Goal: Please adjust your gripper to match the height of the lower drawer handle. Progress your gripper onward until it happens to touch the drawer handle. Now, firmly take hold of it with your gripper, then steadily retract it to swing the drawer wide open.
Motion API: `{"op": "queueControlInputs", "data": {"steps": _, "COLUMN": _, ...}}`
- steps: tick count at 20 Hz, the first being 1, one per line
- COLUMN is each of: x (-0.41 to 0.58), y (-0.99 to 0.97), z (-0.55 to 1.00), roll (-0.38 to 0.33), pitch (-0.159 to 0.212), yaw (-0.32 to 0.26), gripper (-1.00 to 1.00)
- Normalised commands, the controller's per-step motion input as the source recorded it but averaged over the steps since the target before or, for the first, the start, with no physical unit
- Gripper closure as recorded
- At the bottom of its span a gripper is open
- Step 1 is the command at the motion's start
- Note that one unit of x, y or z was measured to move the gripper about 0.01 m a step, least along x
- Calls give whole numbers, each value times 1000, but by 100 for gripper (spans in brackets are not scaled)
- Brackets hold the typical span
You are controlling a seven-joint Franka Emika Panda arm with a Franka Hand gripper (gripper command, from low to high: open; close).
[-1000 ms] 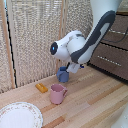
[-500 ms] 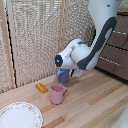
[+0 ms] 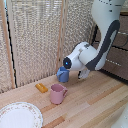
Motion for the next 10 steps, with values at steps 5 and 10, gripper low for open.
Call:
{"op": "queueControlInputs", "data": {"steps": 5, "x": -128, "y": -574, "z": 50, "roll": -186, "pitch": -36, "yaw": 126, "gripper": -100}}
{"op": "queueControlInputs", "data": {"steps": 10, "x": -59, "y": -564, "z": -22, "roll": -199, "pitch": 0, "yaw": 126, "gripper": -100}}
